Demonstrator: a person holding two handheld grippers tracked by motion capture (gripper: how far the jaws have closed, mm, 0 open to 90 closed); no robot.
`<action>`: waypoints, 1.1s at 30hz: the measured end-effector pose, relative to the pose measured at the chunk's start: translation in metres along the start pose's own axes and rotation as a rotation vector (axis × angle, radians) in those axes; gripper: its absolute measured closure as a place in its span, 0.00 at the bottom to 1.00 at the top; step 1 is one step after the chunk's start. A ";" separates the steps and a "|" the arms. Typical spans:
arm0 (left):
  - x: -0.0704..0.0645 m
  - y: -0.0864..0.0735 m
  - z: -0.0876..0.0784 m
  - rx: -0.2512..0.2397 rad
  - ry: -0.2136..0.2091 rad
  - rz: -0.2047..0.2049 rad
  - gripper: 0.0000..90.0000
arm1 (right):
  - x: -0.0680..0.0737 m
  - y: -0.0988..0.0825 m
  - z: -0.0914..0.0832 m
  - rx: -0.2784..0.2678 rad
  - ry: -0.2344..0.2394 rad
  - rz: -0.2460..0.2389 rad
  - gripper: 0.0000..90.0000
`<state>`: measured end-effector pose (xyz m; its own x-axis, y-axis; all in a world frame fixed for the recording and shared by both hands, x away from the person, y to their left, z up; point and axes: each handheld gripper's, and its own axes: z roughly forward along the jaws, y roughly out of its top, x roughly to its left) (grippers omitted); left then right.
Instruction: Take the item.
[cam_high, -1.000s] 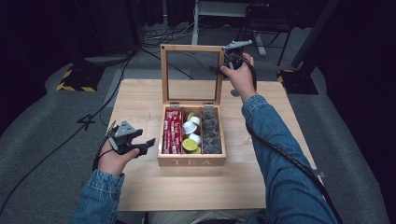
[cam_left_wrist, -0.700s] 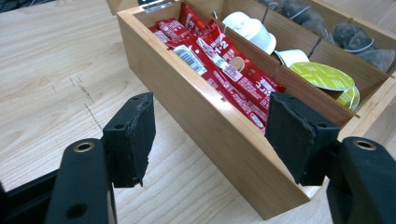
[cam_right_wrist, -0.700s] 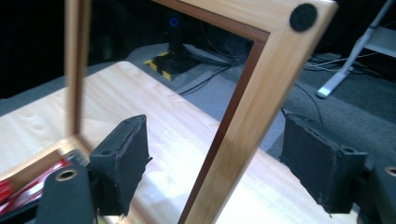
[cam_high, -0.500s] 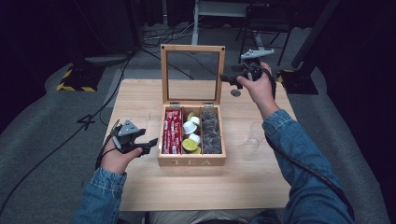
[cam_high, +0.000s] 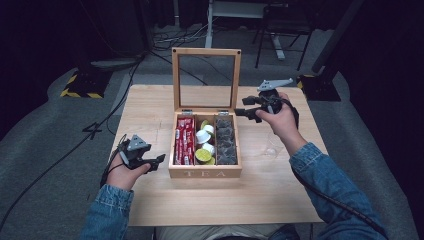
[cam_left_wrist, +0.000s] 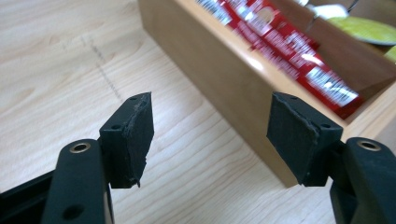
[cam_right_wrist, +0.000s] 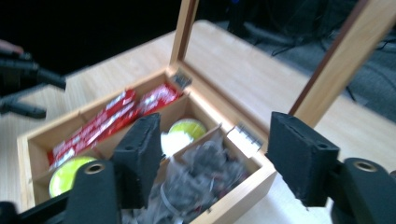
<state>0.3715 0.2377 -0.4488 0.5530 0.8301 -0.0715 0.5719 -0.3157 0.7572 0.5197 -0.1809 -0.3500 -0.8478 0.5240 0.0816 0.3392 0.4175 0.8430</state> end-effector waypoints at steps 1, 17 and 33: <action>0.001 -0.002 0.001 0.006 0.003 -0.005 0.36 | 0.002 -0.003 0.003 0.018 -0.001 -0.011 0.44; 0.012 -0.020 0.021 0.107 0.032 -0.012 0.35 | 0.027 -0.031 0.060 0.264 0.050 -0.080 0.65; 0.010 -0.019 0.024 0.106 0.027 0.002 0.35 | 0.029 -0.041 0.086 0.368 -0.005 -0.137 0.60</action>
<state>0.3801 0.2410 -0.4793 0.5386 0.8410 -0.0511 0.6321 -0.3632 0.6845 0.5162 -0.1191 -0.4282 -0.8937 0.4482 -0.0222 0.3471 0.7219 0.5986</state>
